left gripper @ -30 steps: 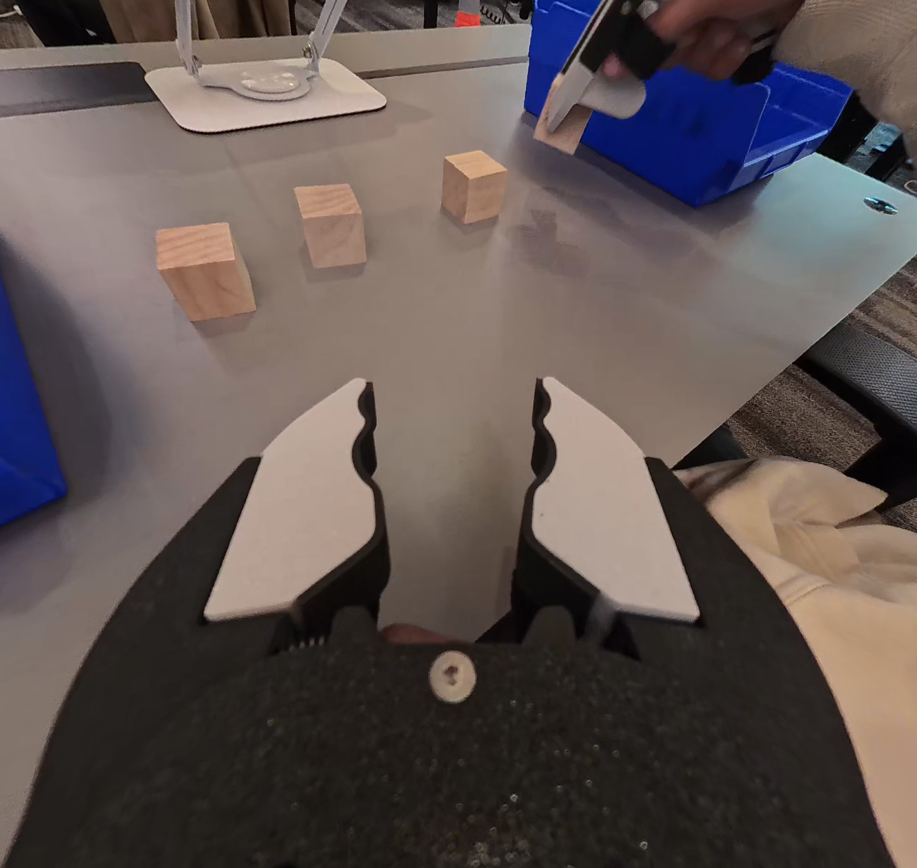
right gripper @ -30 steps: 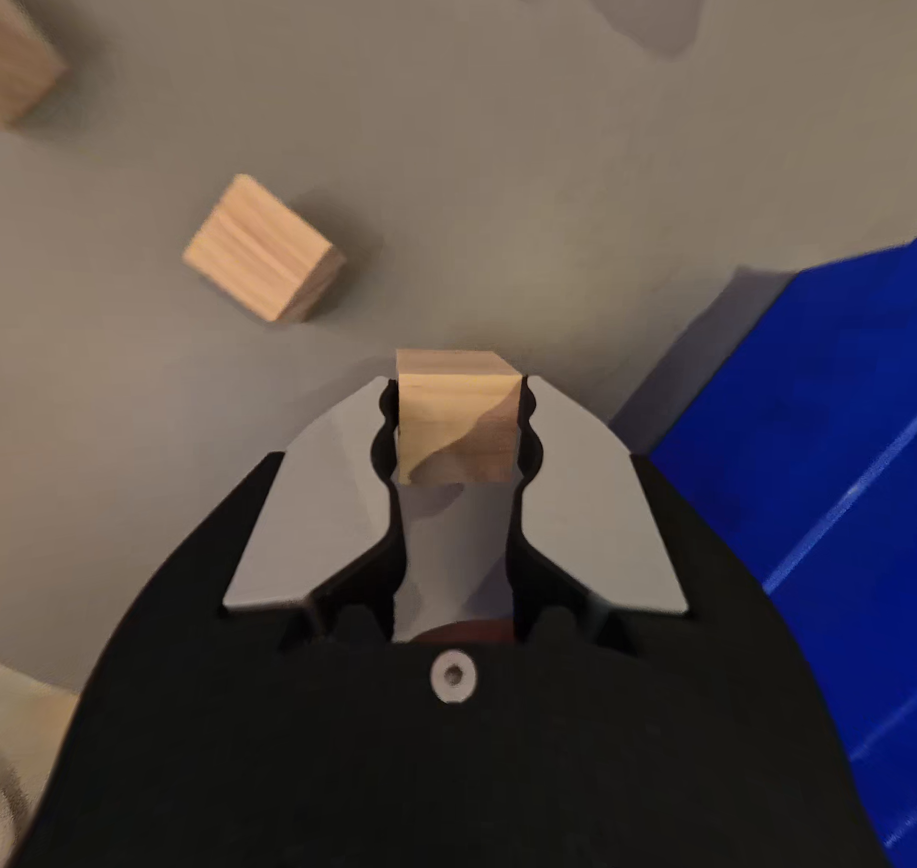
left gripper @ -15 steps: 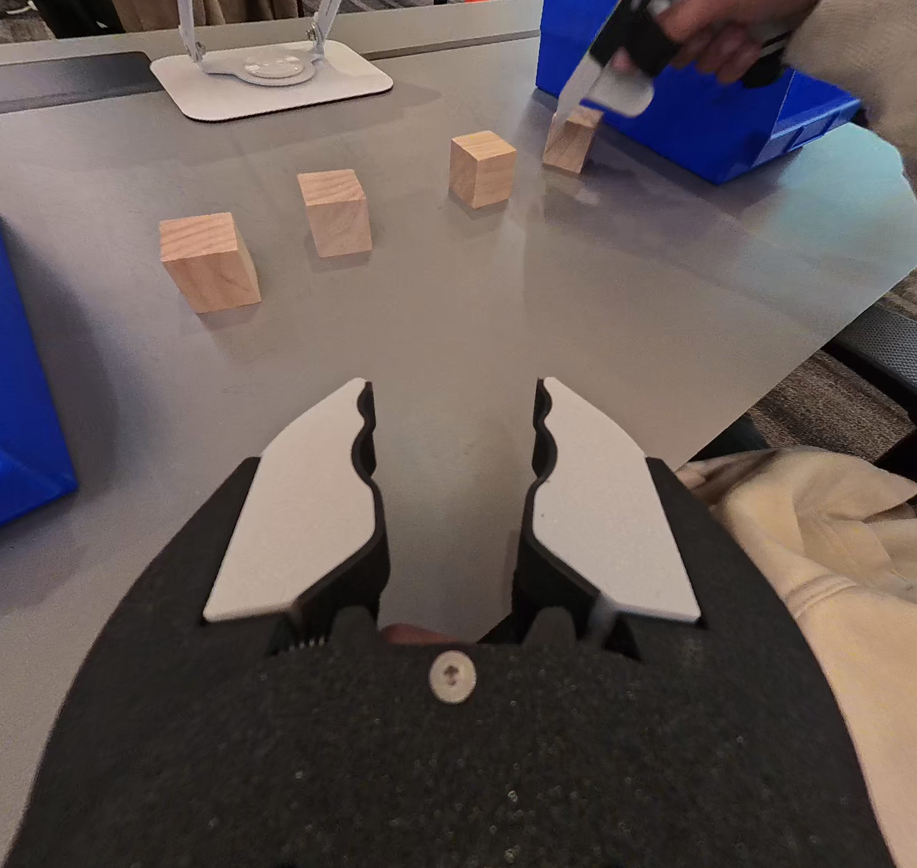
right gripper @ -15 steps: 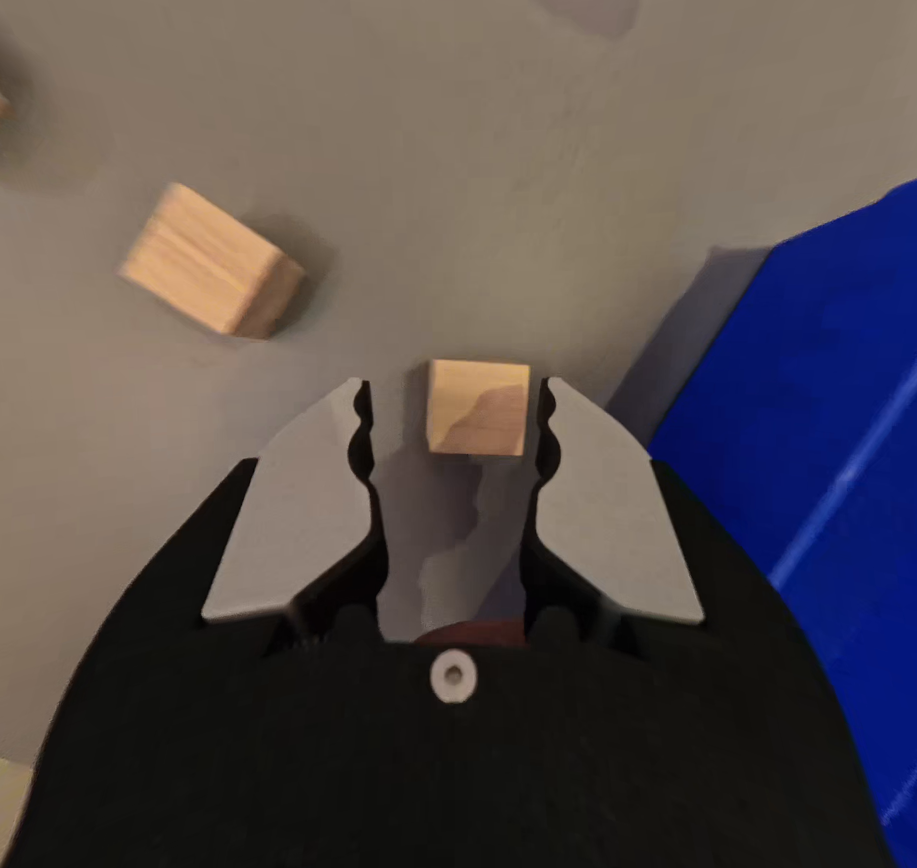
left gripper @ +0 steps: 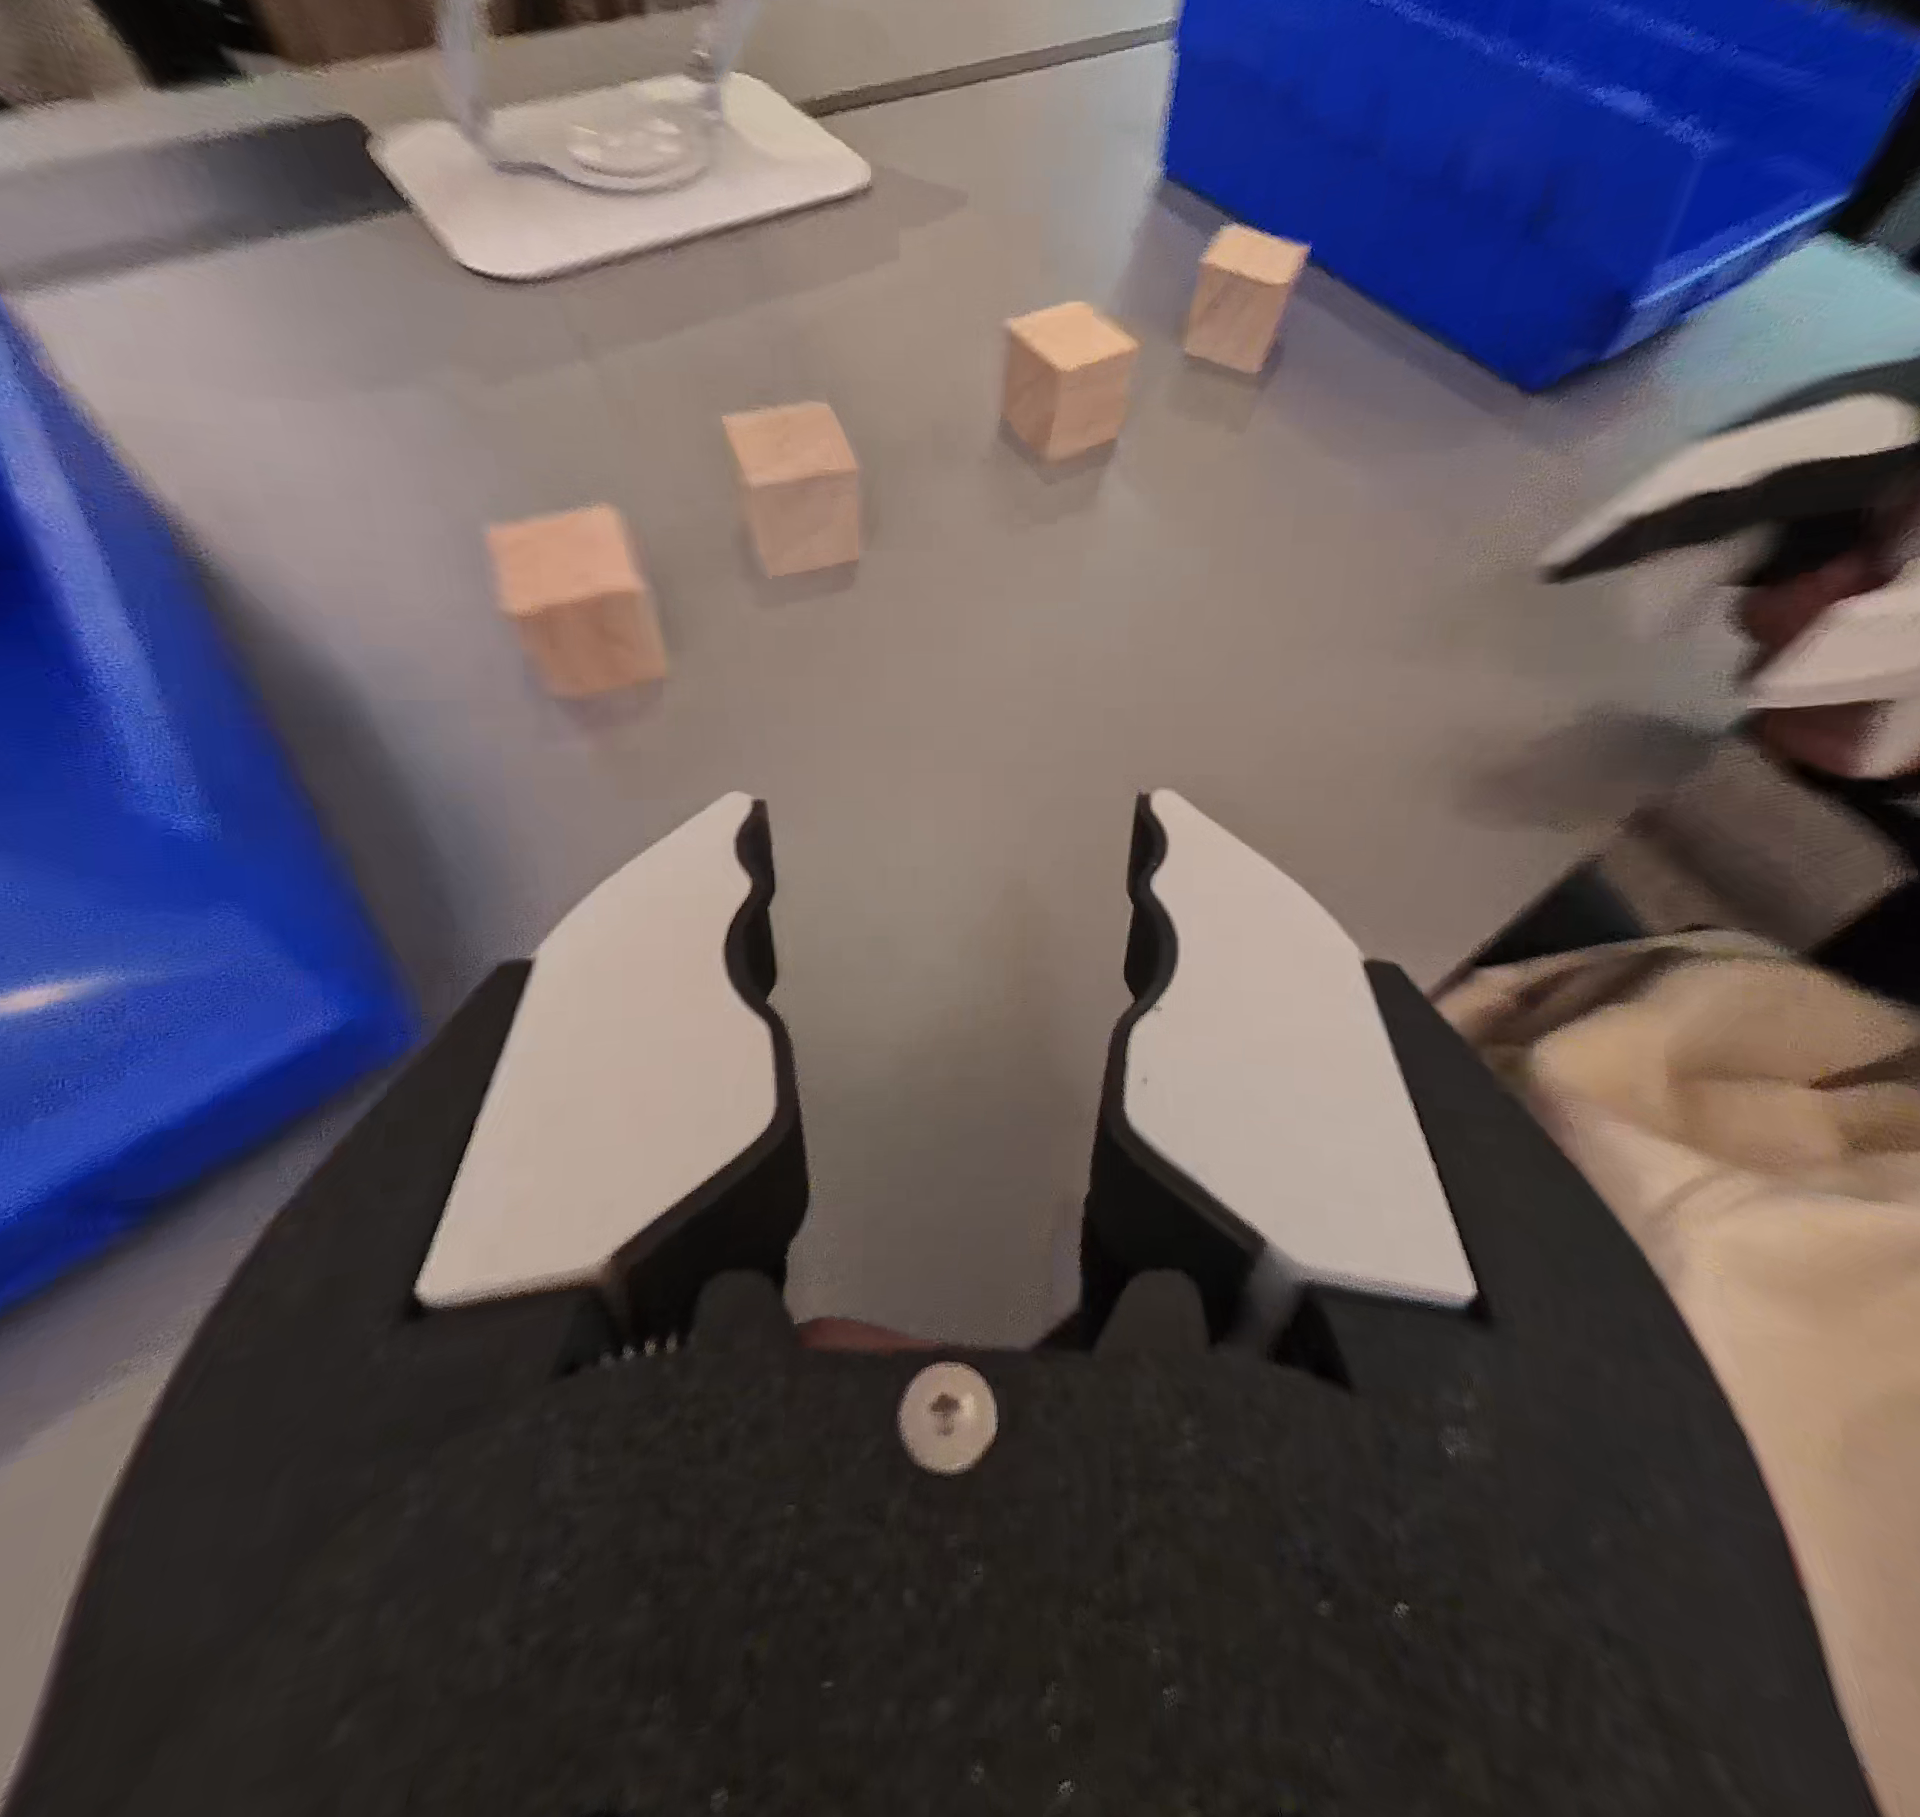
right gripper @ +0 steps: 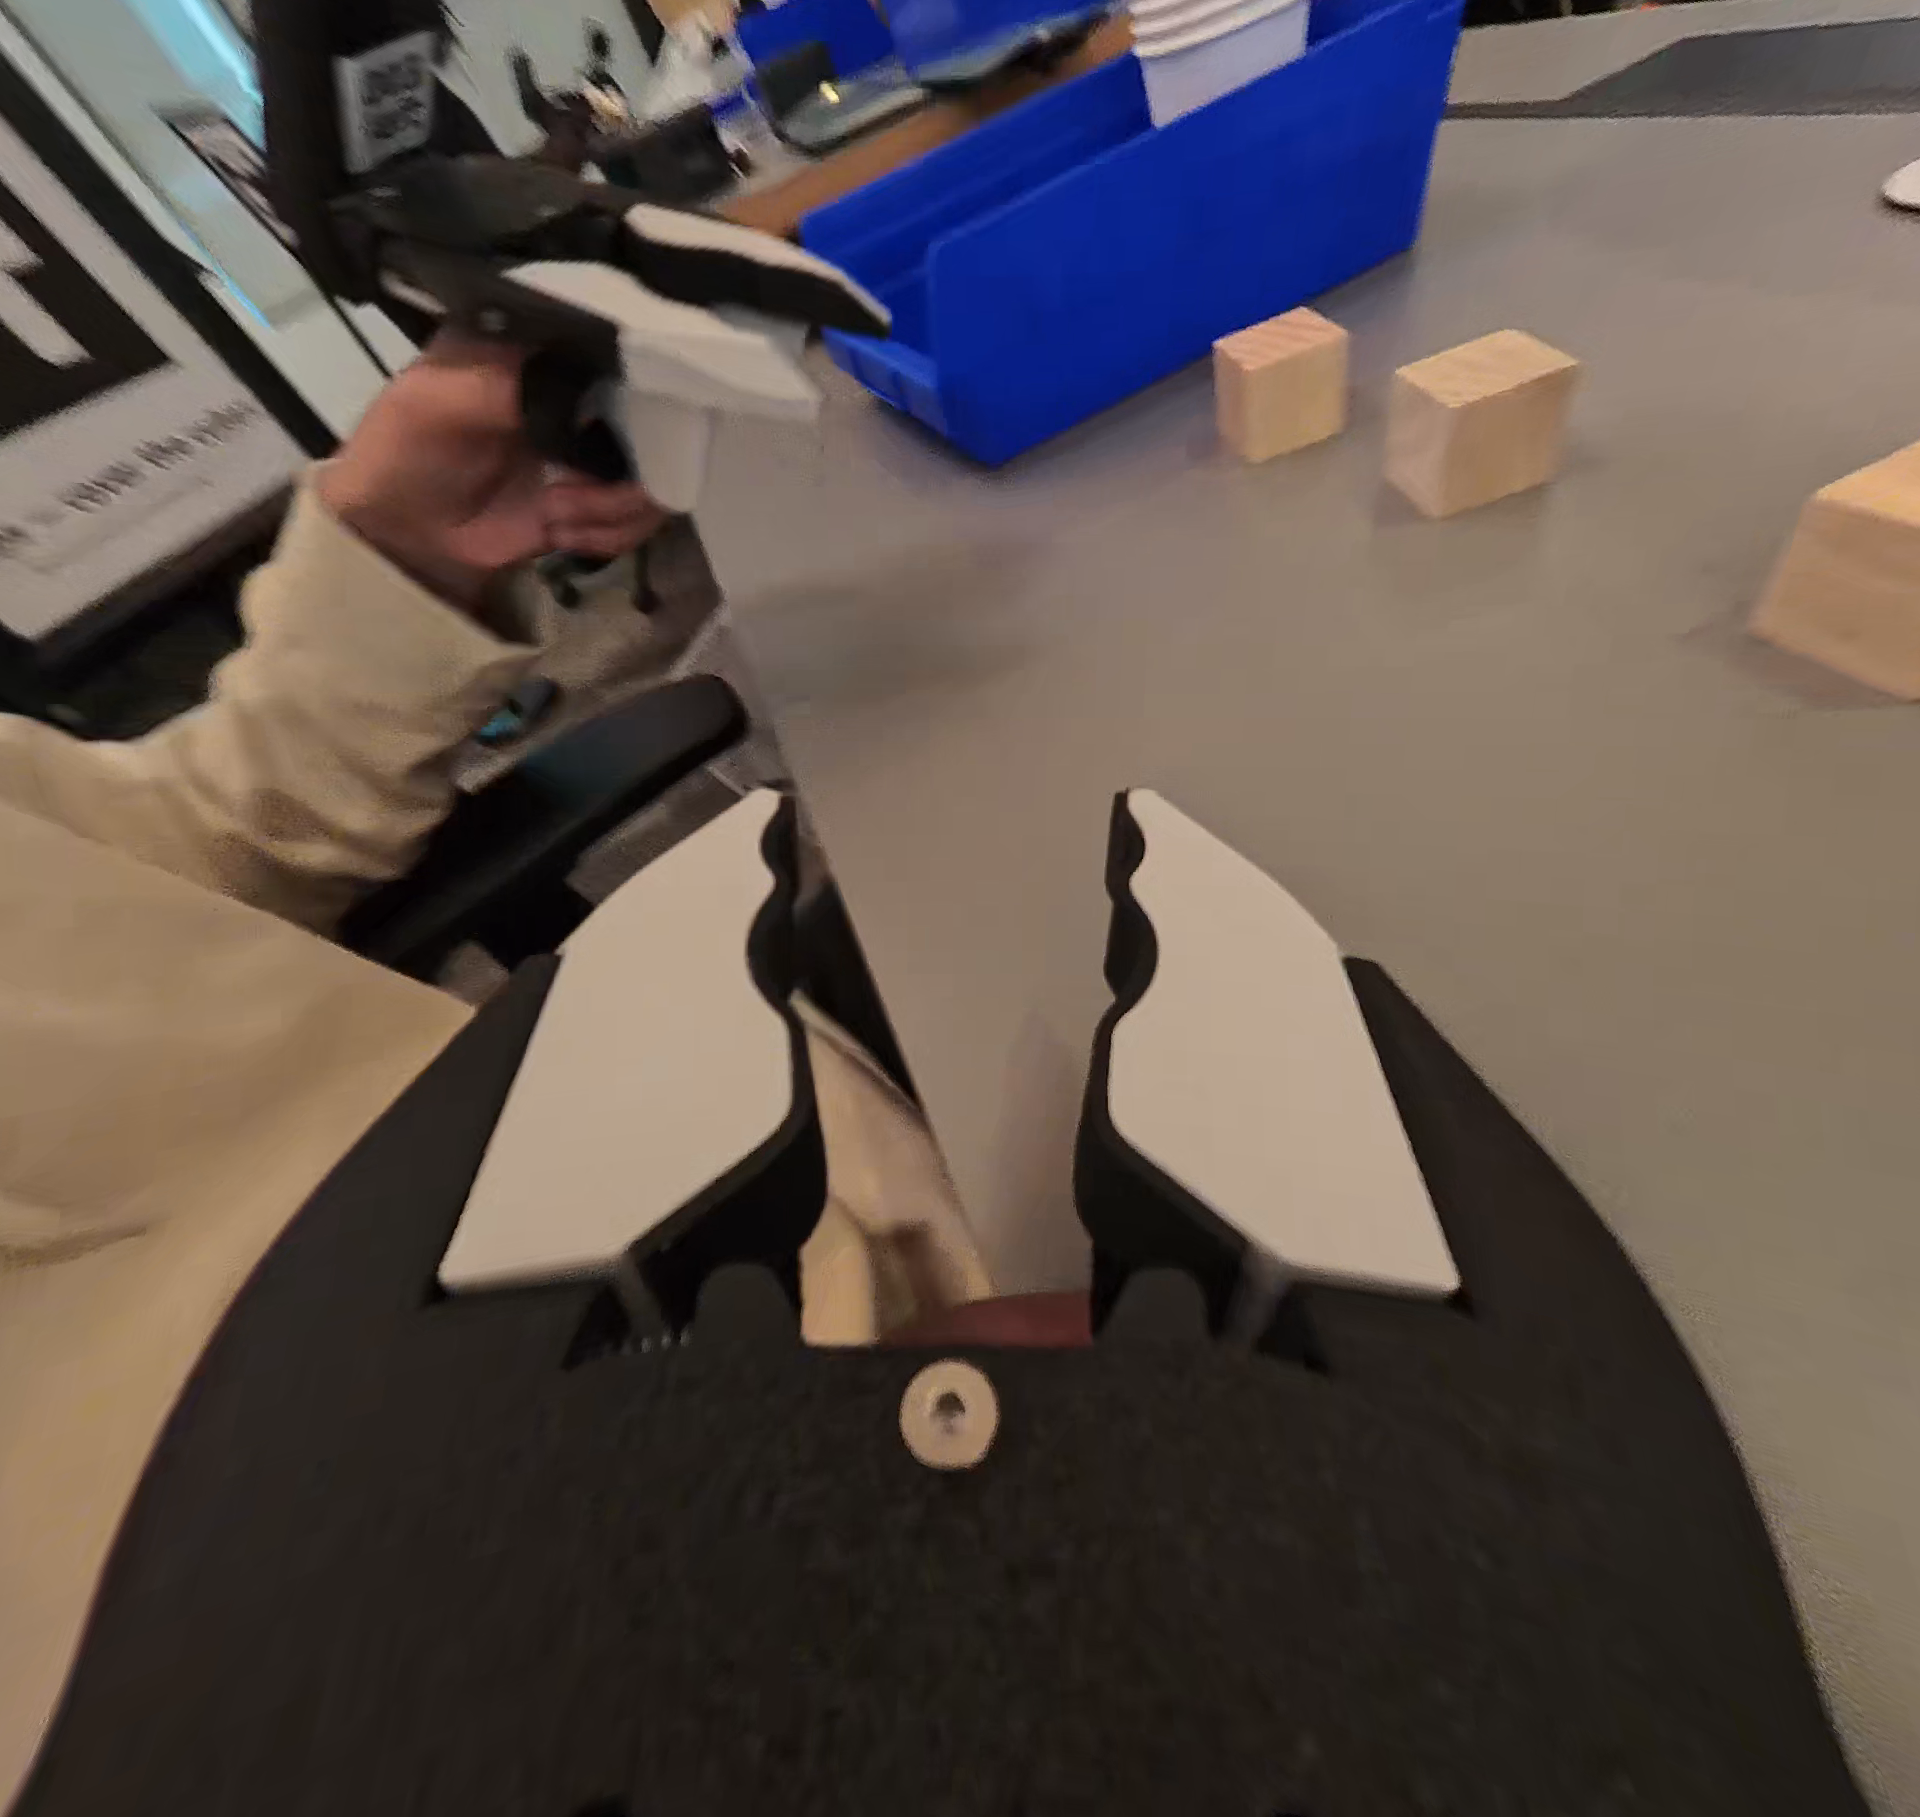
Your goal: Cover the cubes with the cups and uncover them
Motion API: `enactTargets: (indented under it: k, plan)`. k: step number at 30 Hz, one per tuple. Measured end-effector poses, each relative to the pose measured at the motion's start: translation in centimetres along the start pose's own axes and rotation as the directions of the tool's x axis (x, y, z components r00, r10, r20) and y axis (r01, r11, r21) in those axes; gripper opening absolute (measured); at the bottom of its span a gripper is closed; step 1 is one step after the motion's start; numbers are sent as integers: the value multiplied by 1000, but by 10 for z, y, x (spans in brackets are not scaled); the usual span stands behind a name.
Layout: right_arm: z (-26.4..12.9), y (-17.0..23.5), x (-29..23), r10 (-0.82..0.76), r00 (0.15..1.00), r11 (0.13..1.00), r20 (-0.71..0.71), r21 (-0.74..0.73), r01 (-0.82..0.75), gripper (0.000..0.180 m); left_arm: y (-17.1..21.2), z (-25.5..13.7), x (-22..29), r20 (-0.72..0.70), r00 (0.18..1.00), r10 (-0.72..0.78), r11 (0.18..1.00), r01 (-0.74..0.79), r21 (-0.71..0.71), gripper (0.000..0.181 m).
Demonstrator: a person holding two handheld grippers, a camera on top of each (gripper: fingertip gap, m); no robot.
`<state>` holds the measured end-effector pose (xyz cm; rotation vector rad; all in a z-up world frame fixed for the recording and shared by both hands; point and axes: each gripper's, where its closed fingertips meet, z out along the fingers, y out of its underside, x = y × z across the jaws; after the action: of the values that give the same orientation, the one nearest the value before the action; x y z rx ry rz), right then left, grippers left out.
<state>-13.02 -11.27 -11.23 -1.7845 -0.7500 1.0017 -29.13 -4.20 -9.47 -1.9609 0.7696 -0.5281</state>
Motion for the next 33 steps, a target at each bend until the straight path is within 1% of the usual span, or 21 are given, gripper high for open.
enactTargets:
  k: [3,6,8,10,13,15,17,20,21,24,27,33]
  plan:
    - [-8,0,-7,85,992,996,95,33,-89,54,-34,-24,-60,193,978,84,996,-79,-35,63]
    - [-12,2,1,105,989,993,102,36,-109,54,-71,-37,-126,317,944,93,994,-71,-79,60]
    - [-12,3,5,115,987,992,110,32,-119,54,-94,-32,-176,376,917,135,988,-97,-117,52]
    - [-12,4,9,142,982,989,124,34,-147,53,-108,-11,-218,349,915,204,970,-142,-195,37]
    - [-13,2,11,196,966,978,170,39,-205,53,-116,27,-267,229,928,292,915,-202,-349,34]
    - [-16,-2,12,217,957,971,192,55,-231,51,-110,43,-294,157,930,333,847,-222,-482,34]
    - [-18,-2,15,230,954,968,192,56,-245,51,-99,54,-309,74,944,323,777,-220,-589,33]
    - [-20,-3,17,257,944,959,209,61,-275,51,-90,61,-318,7,954,300,716,-221,-662,27]
    - [-20,-3,17,261,943,958,209,65,-279,51,-90,63,-320,-3,953,302,711,-228,-665,26]
    - [-20,-3,17,268,938,956,221,57,-287,51,-90,69,-313,-66,965,254,718,-233,-655,15]
    - [-19,-2,16,279,931,954,237,43,-297,50,-88,71,-314,-73,963,258,706,-239,-667,5]
    - [-18,-1,14,284,925,954,251,24,-299,50,-89,65,-316,-57,960,273,699,-238,-674,4]
